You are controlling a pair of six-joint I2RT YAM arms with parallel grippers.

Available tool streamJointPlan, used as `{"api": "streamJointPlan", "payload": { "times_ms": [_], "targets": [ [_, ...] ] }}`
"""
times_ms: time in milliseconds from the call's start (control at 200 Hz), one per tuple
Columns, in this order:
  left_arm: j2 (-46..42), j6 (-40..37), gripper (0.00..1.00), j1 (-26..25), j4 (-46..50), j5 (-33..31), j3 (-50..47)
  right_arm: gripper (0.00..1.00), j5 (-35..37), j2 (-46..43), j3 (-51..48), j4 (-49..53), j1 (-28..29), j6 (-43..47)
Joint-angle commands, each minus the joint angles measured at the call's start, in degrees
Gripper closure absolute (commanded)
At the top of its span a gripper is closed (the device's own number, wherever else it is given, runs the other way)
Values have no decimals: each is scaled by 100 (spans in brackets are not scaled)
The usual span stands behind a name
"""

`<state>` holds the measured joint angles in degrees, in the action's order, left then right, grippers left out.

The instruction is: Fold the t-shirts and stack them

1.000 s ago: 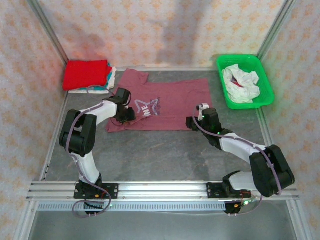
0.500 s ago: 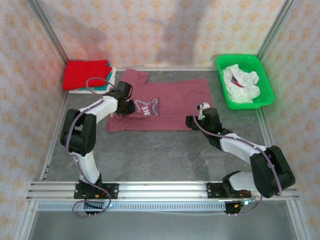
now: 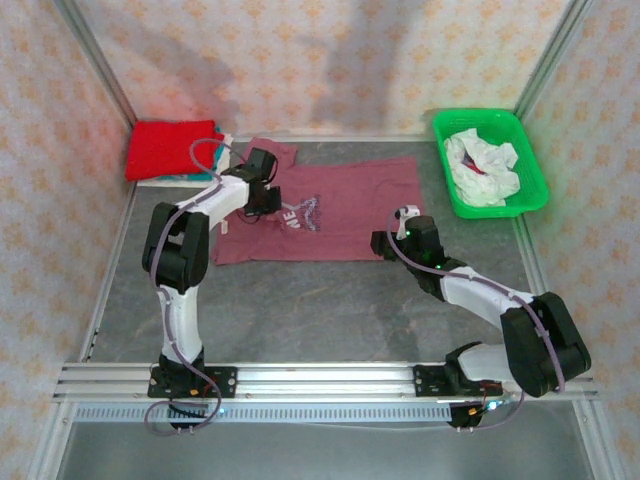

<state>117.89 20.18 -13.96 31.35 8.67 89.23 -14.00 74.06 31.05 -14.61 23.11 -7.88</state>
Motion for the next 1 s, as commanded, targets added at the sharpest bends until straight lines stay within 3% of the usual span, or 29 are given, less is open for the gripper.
{"api": "streamJointPlan", "payload": {
  "times_ms": [0, 160, 280, 420, 596, 706, 781, 891, 991],
  "targets": [
    [263, -240, 100, -66, 474, -245, 522, 45, -15, -118, -11, -174, 36, -71],
    [698, -344, 95, -98, 818, -390, 1348, 44, -76, -77, 7, -183, 35, -97],
    [823, -418, 63, -158, 1088, -557, 1957, 44, -128, 9, 41, -169, 35, -96],
    [133, -371, 50, -194, 696, -770, 1411, 44, -74, 29, 44, -165, 40, -57],
    [-1352, -204, 48, -83, -118, -880, -618, 43, 168, 61, 89, -15, 35, -128],
    [-2185, 146, 49, 338, -844, -239, -2099, 45, 539, 4, 406, 747, 41, -464],
    [-2510, 300, 50, 731, -1091, 196, -2886, 52, 986, -6, 656, 1419, 29, -862],
    [-2630, 215, 53, 1228, -1178, 386, -3465, 72, 1199, 153, 1009, 2299, -107, -1527],
    [-2480, 253, 53, 1582, -1336, 754, -3641, 73, 1175, 500, 1235, 2765, -332, -1846]
  ]
}}
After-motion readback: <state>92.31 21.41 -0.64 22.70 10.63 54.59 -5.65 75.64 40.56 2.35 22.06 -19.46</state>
